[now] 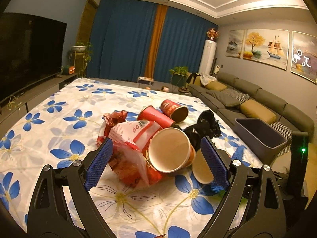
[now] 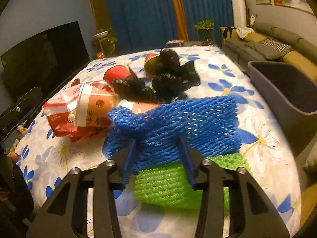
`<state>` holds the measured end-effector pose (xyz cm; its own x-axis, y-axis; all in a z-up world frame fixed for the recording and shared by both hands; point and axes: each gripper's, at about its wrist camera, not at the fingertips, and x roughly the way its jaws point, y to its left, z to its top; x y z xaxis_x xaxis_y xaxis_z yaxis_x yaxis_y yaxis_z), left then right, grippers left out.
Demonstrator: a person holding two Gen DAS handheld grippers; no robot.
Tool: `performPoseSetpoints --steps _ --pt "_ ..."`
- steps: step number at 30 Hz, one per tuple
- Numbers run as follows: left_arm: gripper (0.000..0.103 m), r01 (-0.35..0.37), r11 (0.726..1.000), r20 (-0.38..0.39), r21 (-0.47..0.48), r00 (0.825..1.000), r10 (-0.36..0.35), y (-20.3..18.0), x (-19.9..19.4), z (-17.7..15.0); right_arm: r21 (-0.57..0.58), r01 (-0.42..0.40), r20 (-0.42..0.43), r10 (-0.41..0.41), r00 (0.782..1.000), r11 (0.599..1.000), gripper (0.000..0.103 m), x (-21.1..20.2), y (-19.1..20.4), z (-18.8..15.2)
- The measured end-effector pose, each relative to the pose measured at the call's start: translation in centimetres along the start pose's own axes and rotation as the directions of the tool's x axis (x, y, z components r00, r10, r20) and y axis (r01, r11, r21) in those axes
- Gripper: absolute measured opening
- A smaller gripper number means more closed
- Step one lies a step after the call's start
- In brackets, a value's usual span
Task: Collect trash
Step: 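Grasp the blue foam net with the right tool while the left tool grasps a paper cup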
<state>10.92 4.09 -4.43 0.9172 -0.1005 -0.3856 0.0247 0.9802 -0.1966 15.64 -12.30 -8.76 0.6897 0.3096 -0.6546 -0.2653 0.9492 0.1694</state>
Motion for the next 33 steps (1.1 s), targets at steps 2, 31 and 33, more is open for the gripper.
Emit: performPoseSetpoints --steps 2,31,33 --pt "0.087 0.008 1.0 -0.007 0.004 1.0 -0.008 -0.2 0.2 -0.1 0.006 -0.015 -0.015 0.015 1.0 1.0 0.026 0.2 -0.2 0.0" --pt "0.055 0.033 0.999 -0.044 0.024 0.999 -0.032 -0.2 1.0 1.3 0.055 -0.021 0.187 0.01 0.982 0.998 0.009 -6.1 -1.6 1.1" --pt "0.055 0.005 1.0 -0.022 0.006 1.0 -0.004 0.7 0.3 1.6 0.058 -0.021 0.186 0.01 0.982 0.998 0.009 -6.1 -1.8 1.1"
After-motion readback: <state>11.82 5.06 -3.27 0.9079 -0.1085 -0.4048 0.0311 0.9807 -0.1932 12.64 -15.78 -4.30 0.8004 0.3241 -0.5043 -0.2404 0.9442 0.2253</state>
